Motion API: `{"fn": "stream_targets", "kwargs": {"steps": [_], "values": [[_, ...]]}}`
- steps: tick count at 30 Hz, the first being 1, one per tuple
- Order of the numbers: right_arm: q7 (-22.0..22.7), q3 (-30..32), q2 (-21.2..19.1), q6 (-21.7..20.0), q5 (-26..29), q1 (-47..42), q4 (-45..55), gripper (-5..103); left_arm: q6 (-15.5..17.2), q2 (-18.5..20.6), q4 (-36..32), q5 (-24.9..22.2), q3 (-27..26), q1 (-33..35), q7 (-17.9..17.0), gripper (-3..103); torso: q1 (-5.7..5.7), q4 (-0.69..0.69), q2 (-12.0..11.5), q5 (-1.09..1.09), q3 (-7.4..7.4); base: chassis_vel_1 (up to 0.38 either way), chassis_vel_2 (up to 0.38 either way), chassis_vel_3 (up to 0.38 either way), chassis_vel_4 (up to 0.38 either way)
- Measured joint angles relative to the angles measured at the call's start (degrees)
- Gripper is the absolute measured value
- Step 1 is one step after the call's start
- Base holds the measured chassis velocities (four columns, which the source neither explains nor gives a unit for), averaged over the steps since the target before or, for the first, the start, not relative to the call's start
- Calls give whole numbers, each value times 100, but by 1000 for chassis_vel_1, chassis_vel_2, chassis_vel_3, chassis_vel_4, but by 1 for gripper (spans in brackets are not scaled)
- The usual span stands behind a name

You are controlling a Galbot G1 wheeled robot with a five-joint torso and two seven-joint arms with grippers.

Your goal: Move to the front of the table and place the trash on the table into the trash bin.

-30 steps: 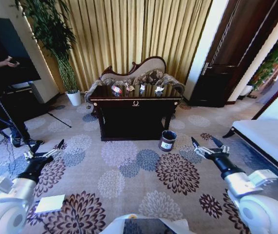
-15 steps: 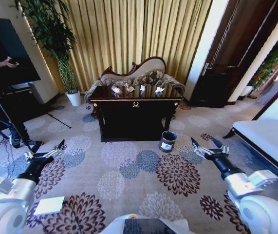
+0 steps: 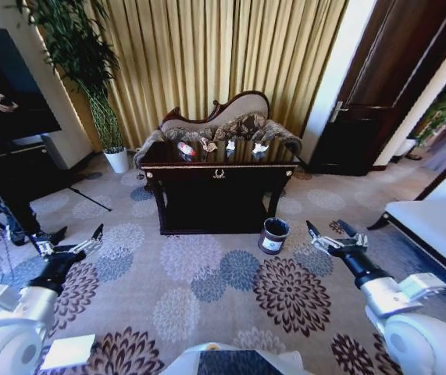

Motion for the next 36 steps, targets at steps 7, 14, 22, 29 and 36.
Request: {"fn": "stream_targets", "kwargs": {"steps": [7, 14, 22, 29, 36], "values": [[-16, -4, 10, 3, 0, -1, 0, 100, -3, -11, 1, 5, -2, 6, 11, 100, -2, 5, 1, -4, 0, -202, 237, 208, -227], [-19, -5, 6, 5, 0, -6, 0, 100, -6, -24, -3, 7, 0, 9, 20, 100, -2, 1, 1, -3, -1, -220, 214, 197, -210], [-24, -17, 13, 6, -1, -6, 3, 100, -11, -27, -9, 7, -6, 16, 25, 100, -2, 1, 2, -2, -1, -226, 216, 220, -216], [-35, -18, 22, 6, -5, -20, 11, 100, -13, -35, -11, 7, 3, 11, 32, 100, -2, 2, 2, -4, -1, -180, 196, 188, -188], [-62, -24, 32, 6, -18, -24, 20, 100, -18, -30, -10, 7, -4, 16, 38, 100, -2, 2, 1, -1, -1, -208, 168, 213, -170]]}}
